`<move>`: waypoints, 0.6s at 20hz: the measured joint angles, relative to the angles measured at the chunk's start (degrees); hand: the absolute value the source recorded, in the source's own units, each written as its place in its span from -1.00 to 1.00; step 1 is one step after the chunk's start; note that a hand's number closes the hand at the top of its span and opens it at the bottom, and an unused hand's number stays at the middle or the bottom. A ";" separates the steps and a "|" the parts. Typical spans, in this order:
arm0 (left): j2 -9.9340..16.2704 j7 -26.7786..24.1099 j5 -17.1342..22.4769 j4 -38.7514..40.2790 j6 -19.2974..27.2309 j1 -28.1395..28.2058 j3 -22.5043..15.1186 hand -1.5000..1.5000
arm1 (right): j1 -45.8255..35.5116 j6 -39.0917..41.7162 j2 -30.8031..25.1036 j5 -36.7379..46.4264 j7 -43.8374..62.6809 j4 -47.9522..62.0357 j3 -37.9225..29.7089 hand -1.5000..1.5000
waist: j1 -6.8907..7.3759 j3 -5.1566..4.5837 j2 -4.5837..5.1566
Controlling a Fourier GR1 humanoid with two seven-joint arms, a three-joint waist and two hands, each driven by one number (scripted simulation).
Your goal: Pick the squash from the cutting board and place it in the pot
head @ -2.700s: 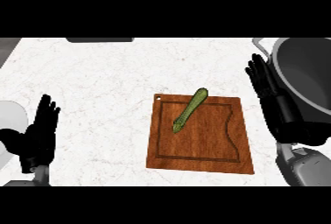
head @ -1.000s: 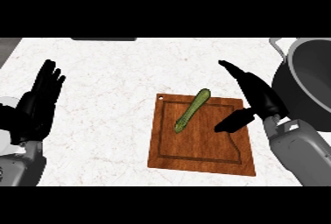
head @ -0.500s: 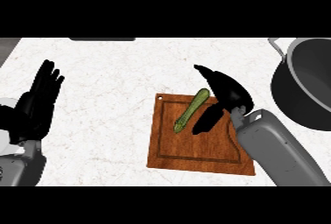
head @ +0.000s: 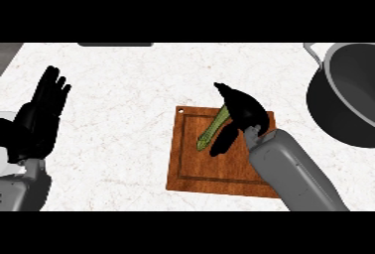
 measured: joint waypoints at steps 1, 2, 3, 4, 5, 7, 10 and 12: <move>-0.09 0.24 -0.16 0.91 -0.16 -1.05 0.39 0.00 | -0.18 0.04 0.54 0.87 -0.35 1.13 -0.32 -1.00 | -0.03 0.00 0.01; -0.25 -0.31 -0.22 0.80 -0.77 -0.51 0.68 0.00 | -0.14 0.45 0.91 1.59 -0.56 1.65 -0.81 -1.00 | -0.02 0.00 0.01; -0.18 0.14 -0.11 0.65 -1.22 -0.87 1.11 0.00 | 0.11 0.11 1.61 2.62 -1.34 2.63 -0.90 -1.00 | -0.01 0.00 0.01; -0.65 -0.23 -0.39 1.76 -1.37 -1.58 1.26 0.00 | 0.13 0.14 1.96 3.25 -2.25 3.63 -1.50 -1.00 | -0.04 0.01 0.03; -0.94 -0.21 -0.83 1.80 -1.44 -1.55 1.33 0.00 | 1.26 0.23 2.23 4.00 -2.55 2.88 -1.54 -1.00 | -0.08 0.00 0.02; -1.55 0.52 -1.78 1.01 -1.18 -1.51 1.16 0.00 | 1.06 -0.15 3.23 5.54 -4.14 4.90 -2.47 -1.00 | -0.01 0.00 0.01; -2.12 0.79 -2.22 -0.38 -1.81 -0.14 1.47 0.00 | 1.05 -0.14 4.28 7.43 -5.90 7.13 -3.64 -1.00 | 0.05 0.00 0.01; -2.04 0.49 -2.12 0.03 -2.78 -0.09 2.52 0.00 | 2.73 -0.20 4.94 8.98 -6.32 6.78 -3.57 -1.00 | -0.03 0.01 0.01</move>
